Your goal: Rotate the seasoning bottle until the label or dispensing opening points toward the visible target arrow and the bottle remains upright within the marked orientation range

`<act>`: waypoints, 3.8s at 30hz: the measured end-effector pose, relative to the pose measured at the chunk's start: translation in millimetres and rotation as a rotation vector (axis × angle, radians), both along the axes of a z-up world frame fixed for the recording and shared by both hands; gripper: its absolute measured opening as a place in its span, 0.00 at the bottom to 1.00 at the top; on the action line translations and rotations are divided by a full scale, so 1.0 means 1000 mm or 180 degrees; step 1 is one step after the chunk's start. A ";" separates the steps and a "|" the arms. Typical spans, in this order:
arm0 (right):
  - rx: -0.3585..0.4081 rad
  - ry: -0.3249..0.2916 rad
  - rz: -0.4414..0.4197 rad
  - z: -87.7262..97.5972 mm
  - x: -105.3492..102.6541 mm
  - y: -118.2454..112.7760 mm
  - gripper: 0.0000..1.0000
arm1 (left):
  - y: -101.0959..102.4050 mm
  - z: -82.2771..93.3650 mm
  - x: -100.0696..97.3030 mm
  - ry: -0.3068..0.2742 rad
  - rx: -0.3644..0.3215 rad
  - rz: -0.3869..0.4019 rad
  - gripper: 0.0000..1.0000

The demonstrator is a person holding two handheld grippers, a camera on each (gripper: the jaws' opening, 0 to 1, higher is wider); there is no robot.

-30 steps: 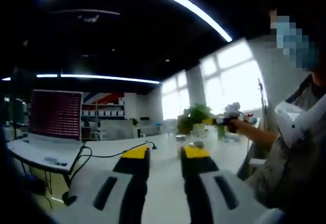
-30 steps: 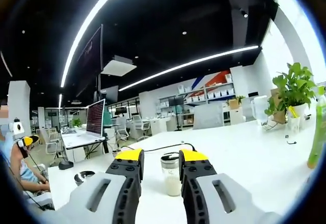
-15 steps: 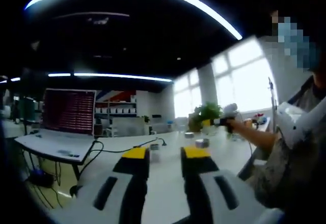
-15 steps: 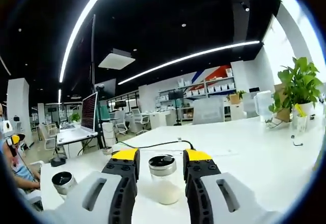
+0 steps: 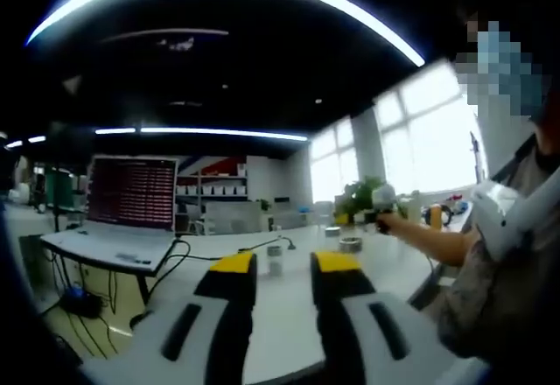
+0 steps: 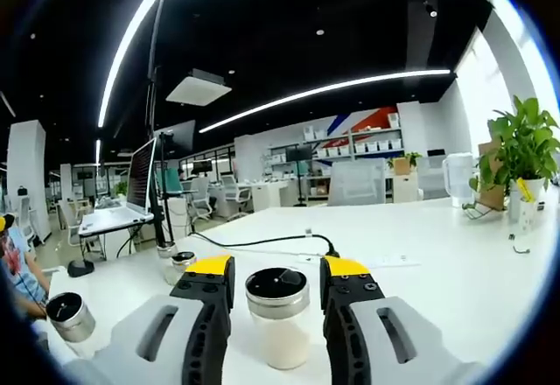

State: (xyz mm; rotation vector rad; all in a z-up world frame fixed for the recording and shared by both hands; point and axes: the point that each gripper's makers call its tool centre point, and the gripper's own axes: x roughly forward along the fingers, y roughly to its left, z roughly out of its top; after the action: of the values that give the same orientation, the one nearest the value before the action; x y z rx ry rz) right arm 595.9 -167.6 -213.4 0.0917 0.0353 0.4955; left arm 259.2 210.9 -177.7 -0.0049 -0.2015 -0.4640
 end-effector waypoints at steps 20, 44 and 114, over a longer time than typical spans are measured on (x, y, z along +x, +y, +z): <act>-0.0260 0.0181 -0.0015 -0.027 0.014 0.026 0.53 | -0.003 0.005 -0.002 -0.0006 -0.0013 0.0016 0.26; -0.0272 0.0188 0.0034 -0.038 0.009 0.029 0.41 | -0.001 0.005 -0.004 -0.0003 0.0037 0.0028 0.26; -0.0326 -0.0036 0.0739 -0.023 -0.155 0.036 0.39 | -0.011 -0.001 0.001 0.0041 0.0021 -0.0056 0.26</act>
State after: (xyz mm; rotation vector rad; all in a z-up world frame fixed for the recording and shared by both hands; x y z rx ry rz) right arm 441.3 -131.8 -236.7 -0.0160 0.0607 0.7251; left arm 260.1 199.9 -179.1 -0.0032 -0.1875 -0.4820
